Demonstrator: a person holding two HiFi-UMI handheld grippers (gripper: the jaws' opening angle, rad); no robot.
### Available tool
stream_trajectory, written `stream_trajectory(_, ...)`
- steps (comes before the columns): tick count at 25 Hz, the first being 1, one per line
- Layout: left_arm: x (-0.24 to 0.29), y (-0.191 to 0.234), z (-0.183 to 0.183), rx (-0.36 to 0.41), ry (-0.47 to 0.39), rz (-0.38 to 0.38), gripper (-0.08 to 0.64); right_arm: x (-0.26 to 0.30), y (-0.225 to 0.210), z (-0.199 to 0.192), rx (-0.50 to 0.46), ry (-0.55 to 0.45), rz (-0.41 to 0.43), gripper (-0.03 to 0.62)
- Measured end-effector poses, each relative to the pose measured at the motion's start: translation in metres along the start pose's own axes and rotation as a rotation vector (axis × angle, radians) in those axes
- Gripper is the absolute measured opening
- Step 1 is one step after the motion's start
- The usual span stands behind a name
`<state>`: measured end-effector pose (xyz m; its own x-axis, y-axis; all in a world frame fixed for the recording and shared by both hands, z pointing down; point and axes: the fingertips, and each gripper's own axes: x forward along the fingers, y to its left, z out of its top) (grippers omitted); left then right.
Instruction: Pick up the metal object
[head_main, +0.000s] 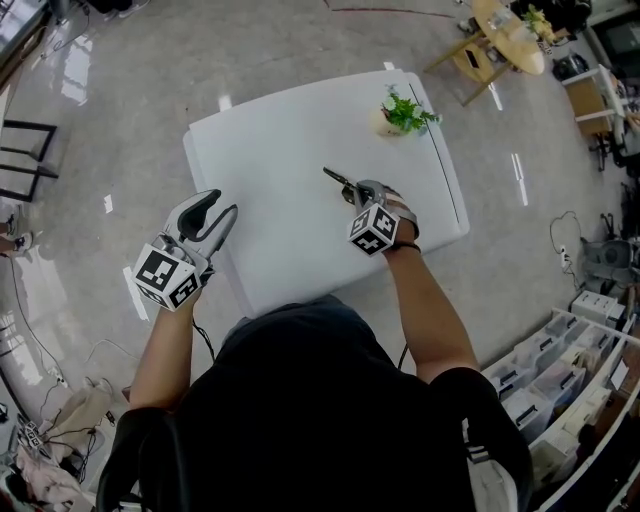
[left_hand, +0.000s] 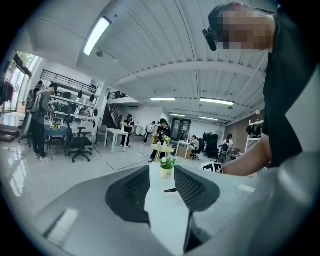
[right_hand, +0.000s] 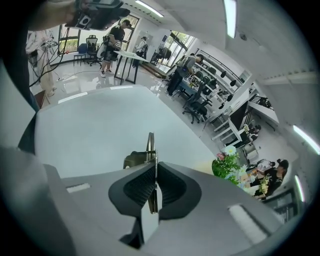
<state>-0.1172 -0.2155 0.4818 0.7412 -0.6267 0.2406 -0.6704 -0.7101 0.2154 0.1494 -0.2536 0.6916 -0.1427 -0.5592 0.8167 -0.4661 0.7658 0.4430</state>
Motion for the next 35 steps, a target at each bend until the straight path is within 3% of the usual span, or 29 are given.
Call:
stream_trajectory(9, -0.022, -0.005, 0.020, 0.000, -0.035, -0.027, 0.150, -0.032, -0.003, 0.016, 0.049, -0.033, -0.058, 0.034)
stream_trajectory(35, -0.080, -0.043, 0.053, 0.137, -0.082, -0.114, 0.150, -0.168, -0.004, 0.061, 0.168, -0.167, -0.263, 0.034)
